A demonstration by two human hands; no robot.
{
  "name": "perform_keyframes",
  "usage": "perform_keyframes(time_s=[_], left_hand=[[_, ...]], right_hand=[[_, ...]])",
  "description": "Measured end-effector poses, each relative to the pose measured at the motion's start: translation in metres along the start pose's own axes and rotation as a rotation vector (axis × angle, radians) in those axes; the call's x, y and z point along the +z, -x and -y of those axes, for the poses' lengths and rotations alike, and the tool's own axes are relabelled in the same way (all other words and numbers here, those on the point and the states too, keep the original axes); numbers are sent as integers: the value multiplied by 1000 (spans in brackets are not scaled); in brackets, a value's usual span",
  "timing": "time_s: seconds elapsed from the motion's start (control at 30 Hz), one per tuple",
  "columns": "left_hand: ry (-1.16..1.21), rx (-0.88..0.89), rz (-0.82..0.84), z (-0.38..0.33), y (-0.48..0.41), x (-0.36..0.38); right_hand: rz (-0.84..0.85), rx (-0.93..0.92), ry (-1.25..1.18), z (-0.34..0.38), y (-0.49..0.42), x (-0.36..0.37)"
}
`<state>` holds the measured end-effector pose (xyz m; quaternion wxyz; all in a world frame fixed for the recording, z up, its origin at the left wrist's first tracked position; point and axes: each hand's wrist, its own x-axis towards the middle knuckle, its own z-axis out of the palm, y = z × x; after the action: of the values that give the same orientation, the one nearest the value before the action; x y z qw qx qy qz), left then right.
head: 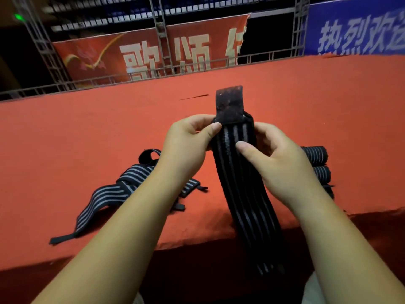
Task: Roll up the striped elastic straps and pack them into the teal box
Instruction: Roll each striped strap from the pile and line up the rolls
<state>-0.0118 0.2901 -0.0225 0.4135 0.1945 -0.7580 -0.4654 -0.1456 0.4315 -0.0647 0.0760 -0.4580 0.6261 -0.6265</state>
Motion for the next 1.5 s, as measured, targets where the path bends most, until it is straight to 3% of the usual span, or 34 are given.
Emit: perform_keyframes(time_s=[0.17,0.37,0.67,0.87,1.03,1.5], left_hand=[[-37,7,-3,-23,26,-30],[-128,45,-46,-42,58,-61],[33,-9,-120,-35,81,-94],[203,-79,-77,-9,84,-92],[335,-238,-34,18,80,-78],[287,-380,-9,87,50,-63]], right_hand=[[54,-32,-193,39,16,20],[74,-49,-128,72,26,32],[201,-33,-116,85,27,52],[226,-14,-112,63,24,63],[203,52,-143,28,22,69],[218,134,-118,-44,-2,82]])
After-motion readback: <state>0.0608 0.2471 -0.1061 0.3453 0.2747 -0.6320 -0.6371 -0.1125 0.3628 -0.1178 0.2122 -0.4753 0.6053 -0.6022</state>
